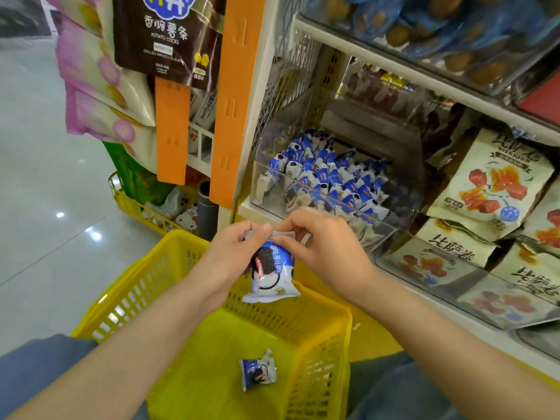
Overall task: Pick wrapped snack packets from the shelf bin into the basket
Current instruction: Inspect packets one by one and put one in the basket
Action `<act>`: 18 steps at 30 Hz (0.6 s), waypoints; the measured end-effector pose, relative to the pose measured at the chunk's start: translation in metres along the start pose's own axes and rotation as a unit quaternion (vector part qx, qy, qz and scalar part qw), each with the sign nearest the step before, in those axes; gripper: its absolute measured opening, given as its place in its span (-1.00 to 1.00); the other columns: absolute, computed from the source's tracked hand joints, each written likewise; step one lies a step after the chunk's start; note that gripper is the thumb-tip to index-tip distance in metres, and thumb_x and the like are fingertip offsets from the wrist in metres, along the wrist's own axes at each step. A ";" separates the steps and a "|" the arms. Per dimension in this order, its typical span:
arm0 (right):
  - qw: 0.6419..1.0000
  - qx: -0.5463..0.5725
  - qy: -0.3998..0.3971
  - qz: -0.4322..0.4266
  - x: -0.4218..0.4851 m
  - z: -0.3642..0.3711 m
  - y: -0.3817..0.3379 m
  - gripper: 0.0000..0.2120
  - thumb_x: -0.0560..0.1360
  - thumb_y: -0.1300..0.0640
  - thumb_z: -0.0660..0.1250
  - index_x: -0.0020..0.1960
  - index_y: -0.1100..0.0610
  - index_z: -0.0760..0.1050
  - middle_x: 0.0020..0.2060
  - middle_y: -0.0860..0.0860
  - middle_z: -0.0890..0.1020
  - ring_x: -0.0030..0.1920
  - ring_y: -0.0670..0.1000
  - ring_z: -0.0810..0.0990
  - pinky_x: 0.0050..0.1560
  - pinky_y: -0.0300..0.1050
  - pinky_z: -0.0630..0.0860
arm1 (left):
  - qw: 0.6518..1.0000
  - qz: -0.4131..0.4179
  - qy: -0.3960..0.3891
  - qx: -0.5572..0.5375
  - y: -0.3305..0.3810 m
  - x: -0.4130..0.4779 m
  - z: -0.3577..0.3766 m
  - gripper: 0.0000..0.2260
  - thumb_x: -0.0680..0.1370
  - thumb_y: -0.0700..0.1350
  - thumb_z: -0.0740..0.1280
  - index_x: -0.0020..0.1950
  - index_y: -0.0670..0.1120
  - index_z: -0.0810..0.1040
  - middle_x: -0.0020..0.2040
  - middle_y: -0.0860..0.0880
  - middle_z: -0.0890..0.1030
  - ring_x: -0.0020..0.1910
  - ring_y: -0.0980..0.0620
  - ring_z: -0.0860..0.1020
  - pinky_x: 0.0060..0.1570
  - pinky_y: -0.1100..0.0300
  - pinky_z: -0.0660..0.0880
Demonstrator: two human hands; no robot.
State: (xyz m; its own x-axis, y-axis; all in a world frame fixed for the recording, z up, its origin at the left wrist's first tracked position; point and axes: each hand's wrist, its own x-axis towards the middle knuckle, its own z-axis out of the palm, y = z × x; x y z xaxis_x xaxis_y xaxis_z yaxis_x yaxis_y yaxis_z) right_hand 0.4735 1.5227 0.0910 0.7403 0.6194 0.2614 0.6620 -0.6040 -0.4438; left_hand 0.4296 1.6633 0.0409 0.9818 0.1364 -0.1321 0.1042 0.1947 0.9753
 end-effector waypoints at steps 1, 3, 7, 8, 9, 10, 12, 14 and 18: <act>1.000 -0.015 -0.005 -0.016 0.001 0.001 0.003 -0.90 0.45 0.02 0.37 -0.14 0.04 0.56 -0.25 -0.08 0.56 -0.26 -0.13 0.50 -0.24 -0.11 0.50 | 1.000 -0.022 -0.007 -0.013 -0.001 0.002 0.001 -0.71 0.55 -0.02 0.25 -0.36 0.00 0.55 -0.37 0.01 0.60 -0.37 0.14 0.54 -0.40 0.33 0.43; 1.000 -0.003 -0.012 -0.013 0.003 0.004 0.009 -0.93 0.46 0.05 0.37 -0.14 0.04 0.56 -0.26 -0.10 0.56 -0.27 -0.13 0.50 -0.23 -0.15 0.49 | 0.998 -0.054 -0.023 -0.039 -0.004 0.005 0.002 -0.80 0.52 0.03 0.27 -0.21 -0.02 0.57 -0.25 -0.02 0.65 -0.25 0.08 0.59 -0.23 0.20 0.48; 0.981 0.148 0.020 0.121 0.008 0.020 0.022 -0.93 0.52 0.17 0.30 -0.14 0.12 0.51 -0.26 -0.03 0.57 -0.32 -0.13 0.57 -0.30 -0.19 0.54 | 0.996 -0.092 -0.006 -0.002 -0.010 0.008 -0.002 -0.68 0.38 -0.01 0.44 0.08 -0.04 0.49 -0.11 0.00 0.69 -0.18 0.10 0.66 -0.21 0.15 0.57; 0.954 0.237 0.024 0.181 0.010 0.023 0.024 -0.92 0.54 0.21 0.27 -0.14 0.14 0.47 -0.25 0.03 0.58 -0.36 -0.15 0.58 -0.36 -0.24 0.56 | 0.995 -0.093 0.016 0.000 -0.011 0.009 -0.003 -0.69 0.39 -0.09 0.46 0.07 -0.05 0.48 -0.11 -0.01 0.68 -0.21 0.11 0.66 -0.24 0.17 0.59; 0.910 0.338 0.020 0.240 0.012 0.024 0.026 -0.89 0.55 0.24 0.24 -0.16 0.16 0.44 -0.25 0.08 0.57 -0.39 -0.17 0.59 -0.39 -0.27 0.56 | 0.995 -0.089 0.041 -0.011 -0.013 0.011 -0.003 -0.72 0.39 -0.17 0.46 0.05 -0.07 0.48 -0.12 -0.02 0.67 -0.25 0.12 0.65 -0.27 0.21 0.60; 0.861 0.421 0.009 0.286 0.014 0.025 0.028 -0.87 0.56 0.27 0.21 -0.16 0.17 0.43 -0.25 0.10 0.58 -0.40 -0.17 0.59 -0.38 -0.28 0.58 | 0.994 -0.083 0.066 -0.025 -0.014 0.012 -0.004 -0.77 0.40 -0.22 0.44 0.01 -0.08 0.50 -0.13 -0.03 0.65 -0.26 0.13 0.63 -0.28 0.24 0.60; 0.830 0.454 -0.036 0.323 0.018 0.025 0.035 -0.93 0.55 0.32 0.21 -0.09 0.21 0.42 -0.24 0.10 0.57 -0.34 -0.12 0.60 -0.30 -0.23 0.61 | 0.991 -0.067 0.106 -0.042 -0.018 0.016 -0.005 -0.82 0.42 -0.25 0.42 -0.02 -0.08 0.52 -0.09 -0.05 0.64 -0.23 0.12 0.62 -0.24 0.25 0.60; 0.891 0.320 -0.093 0.309 0.019 0.025 0.044 -0.79 0.51 0.33 0.27 0.13 0.22 0.38 -0.21 0.06 0.55 -0.25 -0.06 0.57 -0.16 -0.14 0.58 | 0.990 -0.053 0.120 -0.044 -0.022 0.018 -0.007 -0.83 0.44 -0.24 0.40 0.00 -0.08 0.54 -0.06 -0.07 0.65 -0.21 0.13 0.63 -0.23 0.26 0.60; 0.935 0.206 -0.170 0.235 0.017 0.032 0.048 -0.35 0.40 0.17 0.45 0.39 0.05 0.22 0.07 -0.11 0.46 0.07 -0.13 0.49 0.01 -0.26 0.46 | 0.990 -0.003 0.112 0.083 -0.032 0.017 -0.006 -0.79 0.42 -0.25 0.42 0.01 -0.05 0.56 -0.13 0.01 0.64 -0.24 0.15 0.60 -0.20 0.24 0.57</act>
State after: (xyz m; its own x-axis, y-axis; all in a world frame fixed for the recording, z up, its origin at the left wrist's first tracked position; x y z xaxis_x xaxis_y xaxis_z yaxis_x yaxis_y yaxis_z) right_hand 0.5138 1.5199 0.0469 0.8117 0.5001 -0.3018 0.1198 -0.6482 -0.7520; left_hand 0.4422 1.6656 0.0067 0.9234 0.3506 -0.1565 0.1535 0.0366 0.9875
